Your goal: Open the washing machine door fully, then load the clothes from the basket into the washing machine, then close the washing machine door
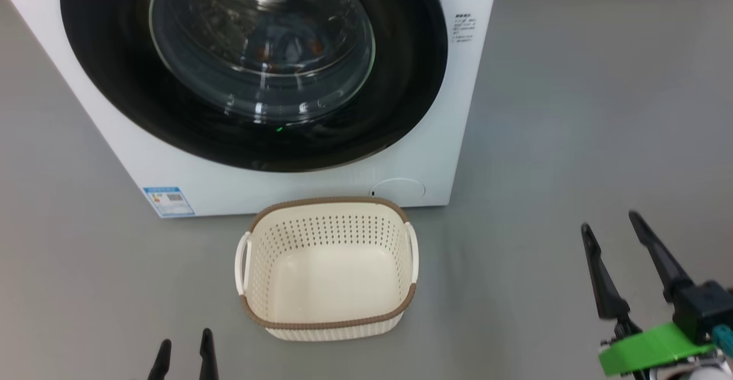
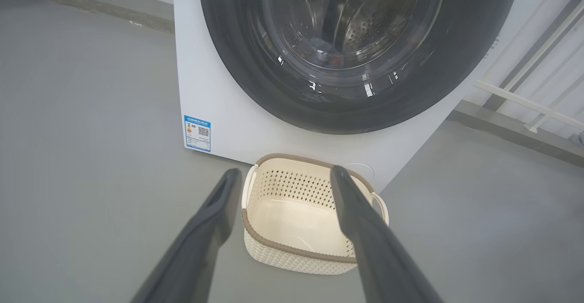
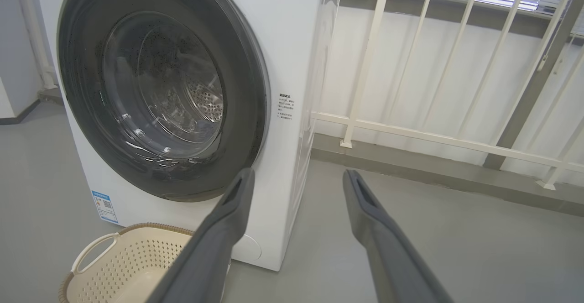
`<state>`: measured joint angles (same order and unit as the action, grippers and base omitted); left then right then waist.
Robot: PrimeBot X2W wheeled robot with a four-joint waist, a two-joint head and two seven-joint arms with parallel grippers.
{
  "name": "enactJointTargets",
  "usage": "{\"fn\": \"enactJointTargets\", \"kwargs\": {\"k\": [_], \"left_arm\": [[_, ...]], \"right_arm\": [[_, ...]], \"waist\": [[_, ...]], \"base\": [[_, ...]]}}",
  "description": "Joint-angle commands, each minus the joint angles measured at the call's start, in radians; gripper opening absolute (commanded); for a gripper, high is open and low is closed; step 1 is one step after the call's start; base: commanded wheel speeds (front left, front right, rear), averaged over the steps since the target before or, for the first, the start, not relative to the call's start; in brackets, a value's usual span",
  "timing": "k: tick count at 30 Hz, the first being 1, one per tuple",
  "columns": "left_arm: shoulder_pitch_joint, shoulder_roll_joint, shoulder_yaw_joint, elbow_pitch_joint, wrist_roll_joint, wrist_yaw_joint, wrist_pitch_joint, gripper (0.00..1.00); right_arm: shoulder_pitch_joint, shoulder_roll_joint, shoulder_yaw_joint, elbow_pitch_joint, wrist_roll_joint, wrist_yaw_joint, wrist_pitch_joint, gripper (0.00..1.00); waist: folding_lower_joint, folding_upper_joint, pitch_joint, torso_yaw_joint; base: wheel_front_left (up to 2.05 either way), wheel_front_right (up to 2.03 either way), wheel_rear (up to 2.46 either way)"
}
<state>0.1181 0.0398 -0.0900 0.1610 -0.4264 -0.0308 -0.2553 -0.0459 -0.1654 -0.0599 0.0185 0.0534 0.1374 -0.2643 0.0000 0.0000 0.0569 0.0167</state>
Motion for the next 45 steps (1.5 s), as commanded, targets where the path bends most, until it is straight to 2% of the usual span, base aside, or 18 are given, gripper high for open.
{"fn": "enactJointTargets", "kwargs": {"k": [1, 10, 20, 21, 28, 32, 36, 45], "left_arm": [[-0.010, 0.010, 0.030, -0.026, 0.012, -0.001, -0.006, 1.00], [0.019, 0.010, 0.048, -0.053, 0.034, -0.015, -0.006, 1.00], [0.037, 0.010, 0.065, -0.065, 0.033, -0.017, -0.006, 1.00], [0.049, 0.001, 0.032, -0.037, 0.026, -0.018, 0.000, 0.00], [0.044, -0.010, 0.031, 0.014, -0.003, -0.020, 0.010, 0.00], [0.036, -0.009, 0.036, 0.015, -0.042, -0.022, 0.021, 0.00], [0.028, -0.008, 0.041, 0.018, -0.080, -0.025, 0.033, 0.00], [0.009, -0.006, 0.052, 0.023, -0.158, -0.030, 0.056, 0.00]], "right_arm": [[0.012, -0.002, 0.011, -0.032, -0.005, -0.007, 0.003, 1.00], [0.168, 0.067, -0.053, -0.045, -0.015, -0.007, 0.003, 1.00], [0.184, 0.084, -0.054, -0.049, -0.020, -0.007, 0.003, 1.00], [0.195, 0.097, -0.077, -0.020, -0.008, 0.000, 0.000, 0.00], [0.189, 0.107, -0.075, 0.041, 0.029, 0.000, 0.008, 0.00], [0.182, 0.107, -0.075, 0.046, 0.080, 0.000, 0.020, 0.00], [0.174, 0.107, -0.074, 0.053, 0.129, 0.000, 0.032, 0.00], [0.157, 0.108, -0.072, 0.066, 0.229, -0.001, 0.056, 0.00]], "waist": [[0.0000, 0.0000, -0.033, -0.022], [0.0000, 0.0000, -0.064, -0.003], [0.0000, 0.0000, -0.075, -0.005], [0.0000, 0.0000, -0.075, -0.005], [0.0002, 0.0000, -0.075, -0.005], [0.0022, 0.0000, -0.076, -0.006], [0.0002, 0.0000, -0.074, -0.006], [0.0000, 0.0000, -0.072, -0.007]], "base": [[0.00, 0.00, 0.00], [0.00, 0.00, 0.00], [0.00, 0.00, 0.00], [0.00, 0.00, 0.00], [0.00, 0.00, 0.00], [0.00, 0.00, 0.00], [0.00, 0.00, 0.00], [0.00, 0.00, 0.00]]}}
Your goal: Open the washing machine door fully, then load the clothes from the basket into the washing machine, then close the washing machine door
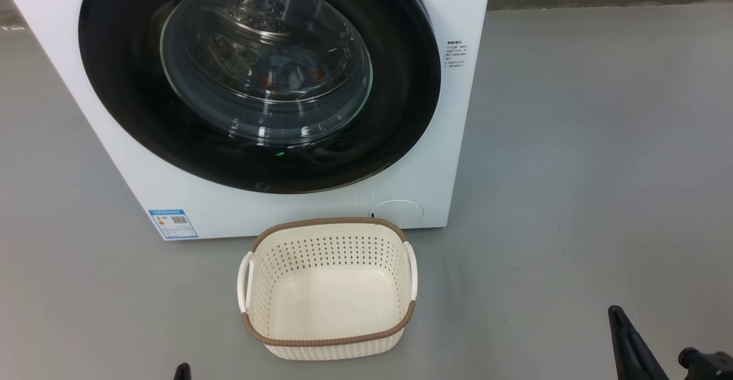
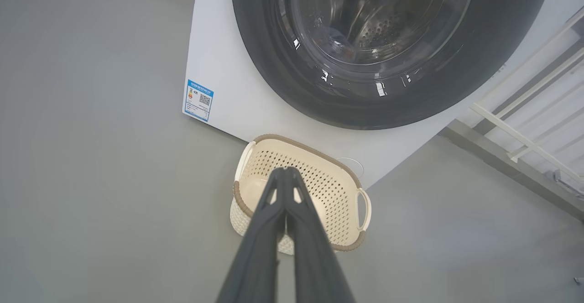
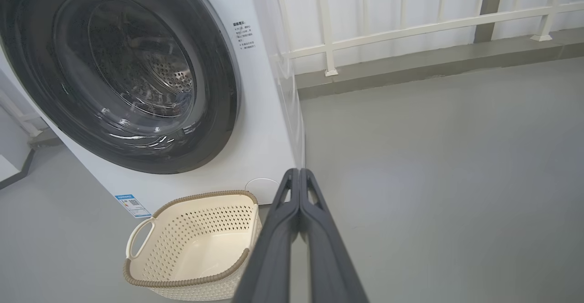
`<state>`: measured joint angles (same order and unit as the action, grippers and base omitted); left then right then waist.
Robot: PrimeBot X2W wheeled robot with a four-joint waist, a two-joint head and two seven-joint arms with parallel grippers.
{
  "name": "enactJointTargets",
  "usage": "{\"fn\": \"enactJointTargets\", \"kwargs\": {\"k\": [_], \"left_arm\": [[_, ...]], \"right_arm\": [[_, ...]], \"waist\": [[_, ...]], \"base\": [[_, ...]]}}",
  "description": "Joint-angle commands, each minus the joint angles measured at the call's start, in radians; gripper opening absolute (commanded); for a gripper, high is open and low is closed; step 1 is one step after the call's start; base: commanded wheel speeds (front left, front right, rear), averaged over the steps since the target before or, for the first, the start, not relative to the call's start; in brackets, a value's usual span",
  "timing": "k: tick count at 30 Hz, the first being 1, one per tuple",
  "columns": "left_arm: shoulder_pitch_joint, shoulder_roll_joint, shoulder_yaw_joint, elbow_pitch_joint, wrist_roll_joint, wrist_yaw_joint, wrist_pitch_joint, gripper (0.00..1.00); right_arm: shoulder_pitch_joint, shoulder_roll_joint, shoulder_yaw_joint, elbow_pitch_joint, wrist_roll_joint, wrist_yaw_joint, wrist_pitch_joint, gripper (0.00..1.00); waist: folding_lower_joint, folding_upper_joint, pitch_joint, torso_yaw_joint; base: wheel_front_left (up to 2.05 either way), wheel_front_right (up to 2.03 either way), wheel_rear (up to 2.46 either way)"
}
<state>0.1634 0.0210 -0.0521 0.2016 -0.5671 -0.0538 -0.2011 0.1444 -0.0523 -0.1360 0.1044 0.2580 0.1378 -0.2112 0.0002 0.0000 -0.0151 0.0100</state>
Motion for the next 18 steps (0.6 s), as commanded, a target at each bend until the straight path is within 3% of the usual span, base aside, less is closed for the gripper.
{"fn": "enactJointTargets", "kwargs": {"k": [1, 18], "left_arm": [[-0.041, 0.013, 0.017, -0.016, -0.036, -0.008, 0.008, 0.00], [-0.078, 0.016, 0.041, -0.006, -0.201, -0.020, 0.057, 0.00]], "right_arm": [[-0.038, -0.006, 0.004, -0.017, 0.050, -0.001, 0.009, 0.00], [-0.073, -0.005, 0.007, 0.009, 0.262, -0.002, 0.061, 0.00]], "waist": [[-0.0002, 0.0000, 0.000, 0.000], [-0.0002, 0.0000, 0.003, -0.002]], "base": [[0.00, 0.00, 0.00], [0.00, 0.00, 0.00]]}}
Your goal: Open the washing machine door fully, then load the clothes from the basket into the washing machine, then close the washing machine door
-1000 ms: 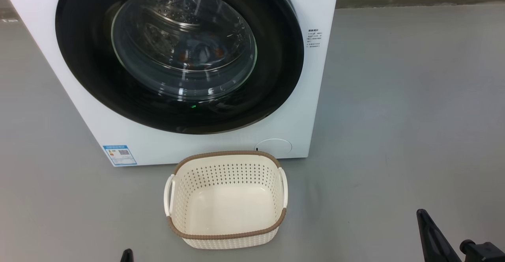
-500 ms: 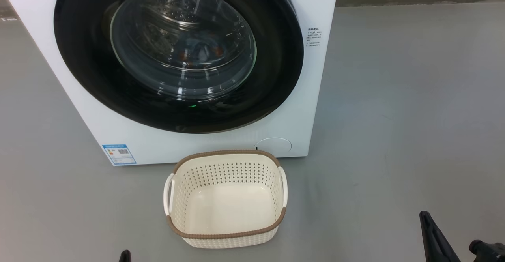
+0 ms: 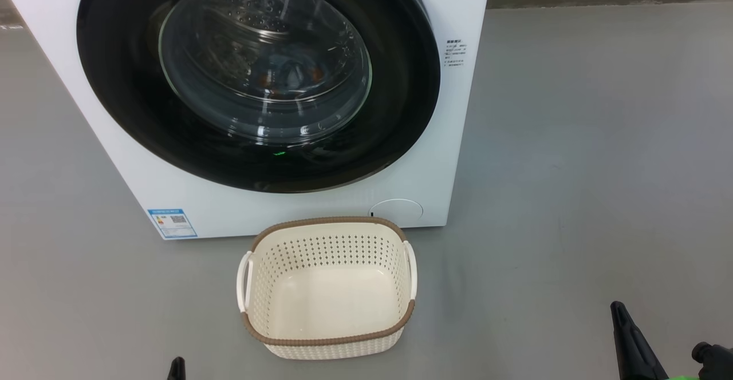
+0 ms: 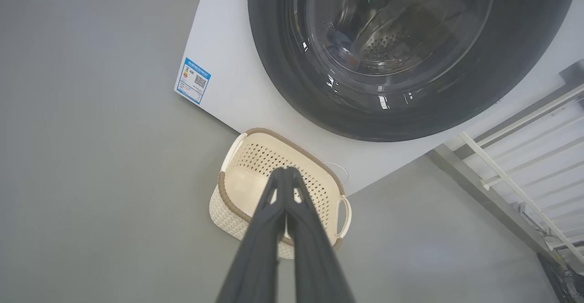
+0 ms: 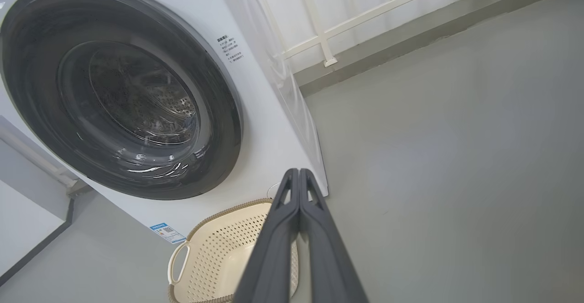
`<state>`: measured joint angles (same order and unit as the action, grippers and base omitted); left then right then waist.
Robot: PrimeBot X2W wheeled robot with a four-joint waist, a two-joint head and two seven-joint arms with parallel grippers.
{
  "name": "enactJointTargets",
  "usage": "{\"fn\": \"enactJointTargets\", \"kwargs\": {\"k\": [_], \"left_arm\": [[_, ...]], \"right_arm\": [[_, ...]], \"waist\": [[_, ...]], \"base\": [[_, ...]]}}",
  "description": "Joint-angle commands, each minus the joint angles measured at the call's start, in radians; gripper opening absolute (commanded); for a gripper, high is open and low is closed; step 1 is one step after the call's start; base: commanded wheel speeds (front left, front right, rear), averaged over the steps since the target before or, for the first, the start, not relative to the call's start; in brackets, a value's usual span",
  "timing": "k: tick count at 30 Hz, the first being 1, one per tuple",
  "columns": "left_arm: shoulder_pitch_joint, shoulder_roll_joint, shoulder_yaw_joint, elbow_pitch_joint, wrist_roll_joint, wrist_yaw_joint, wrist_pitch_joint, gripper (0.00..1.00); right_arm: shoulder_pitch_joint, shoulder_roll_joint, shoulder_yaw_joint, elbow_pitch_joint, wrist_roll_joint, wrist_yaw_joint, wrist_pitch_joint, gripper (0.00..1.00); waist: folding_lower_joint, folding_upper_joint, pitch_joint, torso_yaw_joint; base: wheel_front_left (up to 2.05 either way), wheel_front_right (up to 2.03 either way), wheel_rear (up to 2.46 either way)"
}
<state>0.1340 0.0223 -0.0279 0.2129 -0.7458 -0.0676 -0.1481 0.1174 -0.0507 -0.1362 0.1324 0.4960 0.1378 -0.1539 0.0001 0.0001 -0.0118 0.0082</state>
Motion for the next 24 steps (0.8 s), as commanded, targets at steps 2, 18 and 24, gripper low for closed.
{"fn": "enactJointTargets", "kwargs": {"k": [2, 18, 24], "left_arm": [[-0.053, 0.015, 0.019, -0.017, -0.041, -0.007, 0.010, 0.00], [-0.087, 0.018, 0.041, -0.008, -0.187, -0.017, 0.054, 0.00], [-0.100, 0.019, 0.049, -0.004, -0.244, -0.021, 0.072, 0.00]], "right_arm": [[-0.050, -0.006, 0.008, -0.016, 0.049, -0.002, 0.009, 0.00], [-0.081, -0.005, 0.010, 0.006, 0.236, -0.003, 0.055, 0.00], [-0.093, -0.005, 0.011, 0.015, 0.311, -0.003, 0.073, 0.00]], "waist": [[-0.0001, -0.0001, 0.000, 0.000], [-0.0001, -0.0001, 0.003, -0.002], [-0.0001, -0.0001, 0.004, -0.002]], "base": [[0.00, 0.00, 0.00], [0.00, 0.00, 0.00], [0.00, 0.00, 0.00]]}}
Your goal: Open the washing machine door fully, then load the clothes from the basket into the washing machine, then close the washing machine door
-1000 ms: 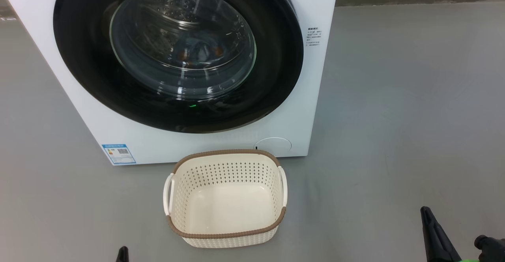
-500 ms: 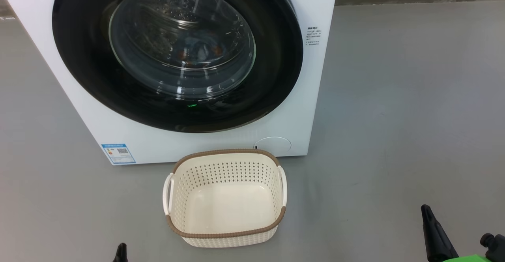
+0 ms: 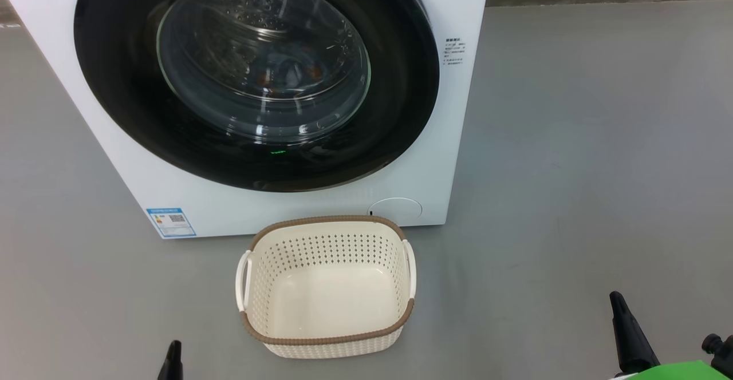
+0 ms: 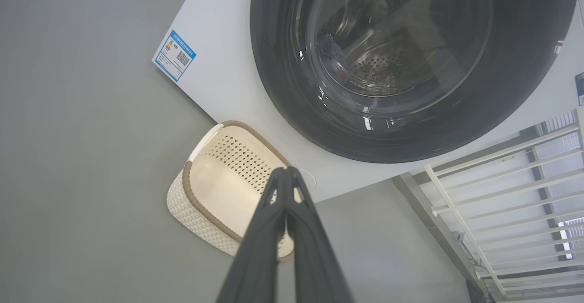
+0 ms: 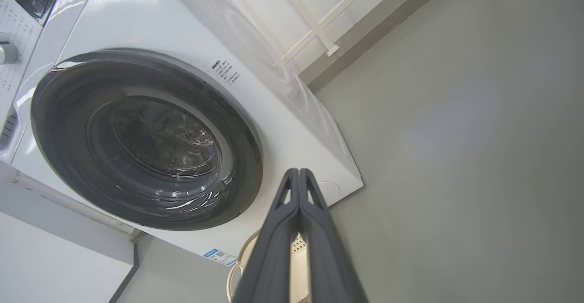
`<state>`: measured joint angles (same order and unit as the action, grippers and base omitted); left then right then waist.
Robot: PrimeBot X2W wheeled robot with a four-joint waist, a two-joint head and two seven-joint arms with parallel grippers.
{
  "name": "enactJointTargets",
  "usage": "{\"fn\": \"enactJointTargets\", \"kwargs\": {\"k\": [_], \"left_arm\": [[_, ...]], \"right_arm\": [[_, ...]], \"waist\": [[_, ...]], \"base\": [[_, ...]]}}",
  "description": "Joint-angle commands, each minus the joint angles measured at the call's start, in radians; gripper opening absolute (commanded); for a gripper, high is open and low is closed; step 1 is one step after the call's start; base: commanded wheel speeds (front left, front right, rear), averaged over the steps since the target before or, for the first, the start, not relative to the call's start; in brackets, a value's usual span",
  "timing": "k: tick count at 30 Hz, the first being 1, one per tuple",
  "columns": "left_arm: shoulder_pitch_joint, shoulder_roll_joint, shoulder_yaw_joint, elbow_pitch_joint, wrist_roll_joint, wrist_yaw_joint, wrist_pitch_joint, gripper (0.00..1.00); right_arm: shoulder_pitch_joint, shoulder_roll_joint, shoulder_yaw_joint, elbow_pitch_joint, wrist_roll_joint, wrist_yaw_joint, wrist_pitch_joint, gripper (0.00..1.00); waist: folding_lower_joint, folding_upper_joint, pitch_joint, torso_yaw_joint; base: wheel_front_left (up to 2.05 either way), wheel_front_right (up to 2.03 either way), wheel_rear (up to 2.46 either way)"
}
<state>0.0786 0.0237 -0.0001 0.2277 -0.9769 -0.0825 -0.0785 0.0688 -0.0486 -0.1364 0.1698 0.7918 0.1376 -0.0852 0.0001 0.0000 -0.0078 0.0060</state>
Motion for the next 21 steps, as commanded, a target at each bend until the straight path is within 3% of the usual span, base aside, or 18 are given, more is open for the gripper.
{"fn": "enactJointTargets", "kwargs": {"k": [1, 21], "left_arm": [[-0.047, 0.018, 0.023, -0.019, -0.023, -0.007, 0.005, 0.00], [-0.091, 0.021, 0.051, -0.007, -0.216, -0.020, 0.064, 0.00]], "right_arm": [[-0.047, -0.007, 0.012, -0.021, 0.028, -0.003, 0.007, 0.00], [-0.088, -0.005, 0.015, 0.010, 0.277, -0.004, 0.068, 0.00]], "waist": [[-0.0001, 0.0000, 0.000, 0.000], [-0.0001, 0.0000, 0.004, -0.002]], "base": [[0.00, 0.00, 0.00], [0.00, 0.00, 0.00]]}}
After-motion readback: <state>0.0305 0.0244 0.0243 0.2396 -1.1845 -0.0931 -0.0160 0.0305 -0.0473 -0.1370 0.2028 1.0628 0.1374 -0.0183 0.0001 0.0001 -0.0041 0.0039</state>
